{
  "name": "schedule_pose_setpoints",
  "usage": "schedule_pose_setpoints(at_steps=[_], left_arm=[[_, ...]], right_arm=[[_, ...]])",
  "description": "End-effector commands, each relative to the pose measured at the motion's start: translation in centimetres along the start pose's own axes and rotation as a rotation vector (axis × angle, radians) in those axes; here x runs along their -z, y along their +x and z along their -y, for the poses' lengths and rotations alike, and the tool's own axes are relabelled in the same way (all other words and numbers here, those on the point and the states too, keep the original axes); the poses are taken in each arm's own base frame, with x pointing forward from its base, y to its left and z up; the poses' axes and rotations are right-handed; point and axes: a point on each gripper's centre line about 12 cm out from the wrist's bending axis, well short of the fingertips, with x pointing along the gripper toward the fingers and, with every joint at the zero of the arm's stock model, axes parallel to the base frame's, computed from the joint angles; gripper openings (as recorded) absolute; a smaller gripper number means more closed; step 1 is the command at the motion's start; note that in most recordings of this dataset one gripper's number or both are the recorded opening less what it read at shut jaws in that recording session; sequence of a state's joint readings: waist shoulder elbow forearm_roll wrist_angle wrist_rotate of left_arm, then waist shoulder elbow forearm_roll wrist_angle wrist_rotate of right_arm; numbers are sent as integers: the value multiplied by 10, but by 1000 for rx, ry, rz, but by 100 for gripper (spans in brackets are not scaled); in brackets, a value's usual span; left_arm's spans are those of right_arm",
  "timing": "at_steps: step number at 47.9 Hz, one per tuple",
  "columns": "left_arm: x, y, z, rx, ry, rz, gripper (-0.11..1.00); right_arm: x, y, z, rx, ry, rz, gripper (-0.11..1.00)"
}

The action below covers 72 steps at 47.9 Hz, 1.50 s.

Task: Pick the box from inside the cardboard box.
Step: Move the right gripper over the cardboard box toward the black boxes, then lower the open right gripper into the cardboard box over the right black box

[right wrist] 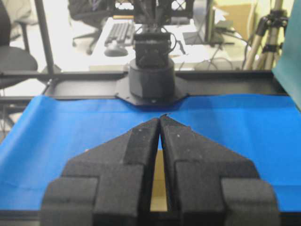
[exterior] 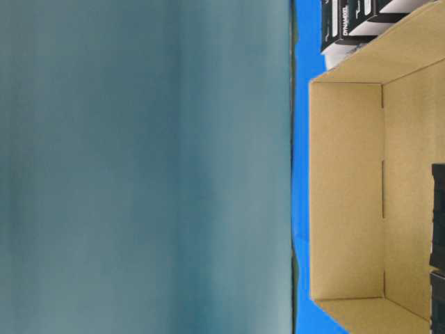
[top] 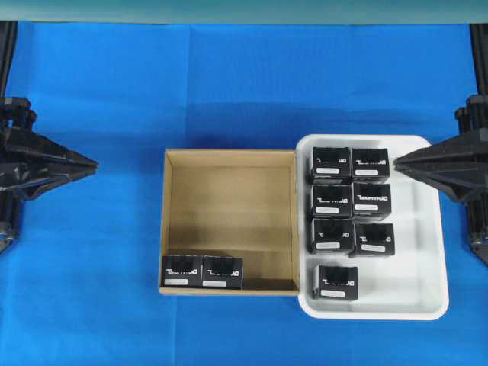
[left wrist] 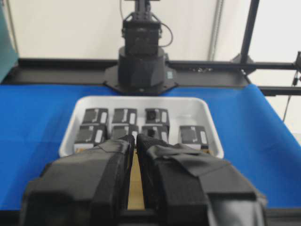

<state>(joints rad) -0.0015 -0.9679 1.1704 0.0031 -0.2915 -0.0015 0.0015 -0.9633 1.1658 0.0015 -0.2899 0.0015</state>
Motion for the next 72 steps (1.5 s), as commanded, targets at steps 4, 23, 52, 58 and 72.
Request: schedule_pose_setpoints(at_steps=[4,23,52,58,72], left_arm=[[-12,8,-1,-2,2,-11,8],[-3,8,6,28,5,-271,-7],[8,4,5,26,5,-380,-7],[9,3,5,26,6,-393,-7],[9,3,5,26,5,-393,-7]], right_arm=[[-6,12,3,22,64,-55,10],[20,88,-9,25,211,-617,0],[83,224,-32,28,182,-1285,0],[91,239,-37,4,151,-1330,1],[102,251,-42,-16,131,-1355,8]])
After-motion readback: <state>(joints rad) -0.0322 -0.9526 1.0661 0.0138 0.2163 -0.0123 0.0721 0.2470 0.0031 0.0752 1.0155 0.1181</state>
